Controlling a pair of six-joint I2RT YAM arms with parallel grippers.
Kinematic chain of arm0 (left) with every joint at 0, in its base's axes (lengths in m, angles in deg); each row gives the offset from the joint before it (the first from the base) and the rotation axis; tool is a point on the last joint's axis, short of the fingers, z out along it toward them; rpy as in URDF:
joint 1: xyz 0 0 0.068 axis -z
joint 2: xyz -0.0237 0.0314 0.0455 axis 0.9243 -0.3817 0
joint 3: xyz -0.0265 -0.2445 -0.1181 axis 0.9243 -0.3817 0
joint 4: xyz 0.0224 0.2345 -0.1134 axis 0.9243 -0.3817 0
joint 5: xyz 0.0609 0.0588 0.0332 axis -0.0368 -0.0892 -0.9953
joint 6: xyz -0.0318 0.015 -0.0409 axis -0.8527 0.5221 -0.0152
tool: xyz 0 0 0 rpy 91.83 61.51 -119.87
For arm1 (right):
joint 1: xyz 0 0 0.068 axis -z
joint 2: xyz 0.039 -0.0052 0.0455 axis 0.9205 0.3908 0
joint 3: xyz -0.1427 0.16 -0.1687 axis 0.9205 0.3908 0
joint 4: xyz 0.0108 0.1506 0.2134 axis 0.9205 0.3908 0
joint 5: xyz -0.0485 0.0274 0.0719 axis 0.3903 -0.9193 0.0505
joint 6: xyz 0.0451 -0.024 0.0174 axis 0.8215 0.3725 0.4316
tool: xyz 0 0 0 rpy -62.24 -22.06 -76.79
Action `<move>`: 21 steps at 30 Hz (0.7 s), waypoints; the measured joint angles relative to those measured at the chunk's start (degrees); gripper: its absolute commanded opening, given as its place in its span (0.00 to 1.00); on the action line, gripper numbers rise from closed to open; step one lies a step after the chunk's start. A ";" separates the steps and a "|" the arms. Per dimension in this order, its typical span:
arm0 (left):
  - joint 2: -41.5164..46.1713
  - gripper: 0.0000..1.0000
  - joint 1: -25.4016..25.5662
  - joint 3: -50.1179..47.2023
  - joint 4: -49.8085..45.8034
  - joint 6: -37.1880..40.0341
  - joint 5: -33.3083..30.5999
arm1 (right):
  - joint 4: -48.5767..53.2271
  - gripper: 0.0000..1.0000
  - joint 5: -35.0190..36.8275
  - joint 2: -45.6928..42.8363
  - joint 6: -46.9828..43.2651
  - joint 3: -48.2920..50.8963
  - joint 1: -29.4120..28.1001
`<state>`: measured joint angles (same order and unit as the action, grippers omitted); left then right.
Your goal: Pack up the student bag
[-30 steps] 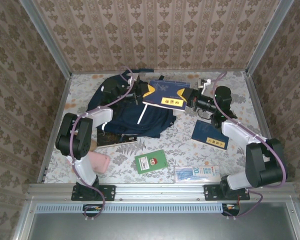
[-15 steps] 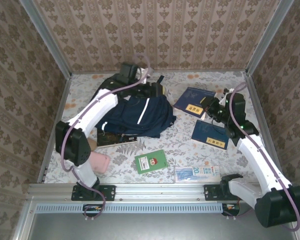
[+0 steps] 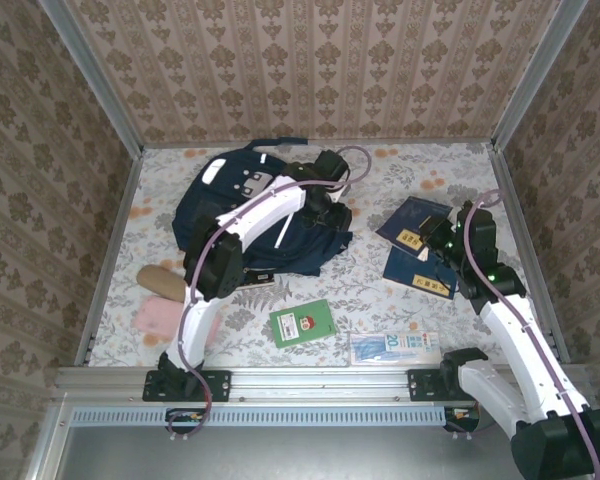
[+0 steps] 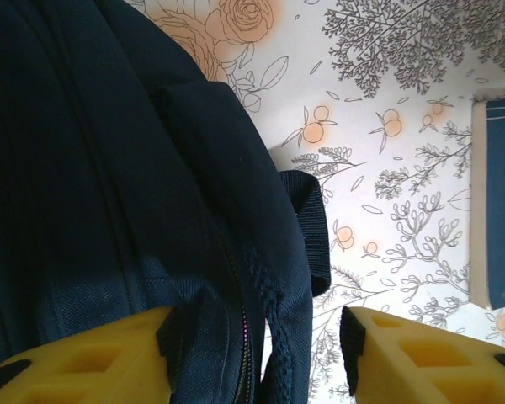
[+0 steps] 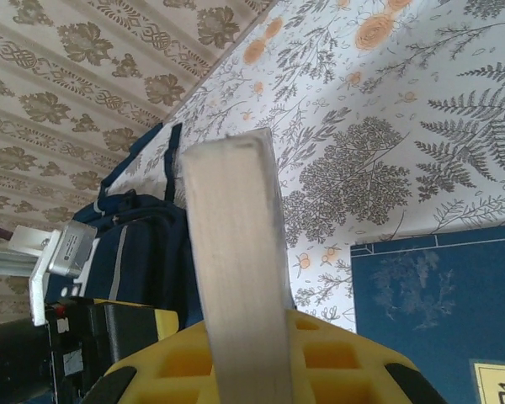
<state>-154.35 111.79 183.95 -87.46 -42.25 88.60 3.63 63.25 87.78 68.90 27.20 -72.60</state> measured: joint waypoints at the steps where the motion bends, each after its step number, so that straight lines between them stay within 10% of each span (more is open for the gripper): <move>1: -0.33 0.49 0.02 0.46 -0.20 -0.09 -0.46 | -0.02 0.00 0.22 -0.59 0.00 0.55 0.00; 12: -2.32 0.45 0.28 2.10 -2.36 -0.17 -4.57 | -0.09 0.00 0.76 -2.43 -0.02 2.82 0.00; 21: -5.05 0.18 0.09 3.80 -2.36 0.07 -5.77 | -0.48 0.00 0.66 -2.43 -0.02 3.32 0.00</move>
<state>-159.39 111.88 187.76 -89.83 -42.19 82.83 3.15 63.90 85.35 68.88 30.52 -72.60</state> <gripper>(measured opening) 0.227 0.135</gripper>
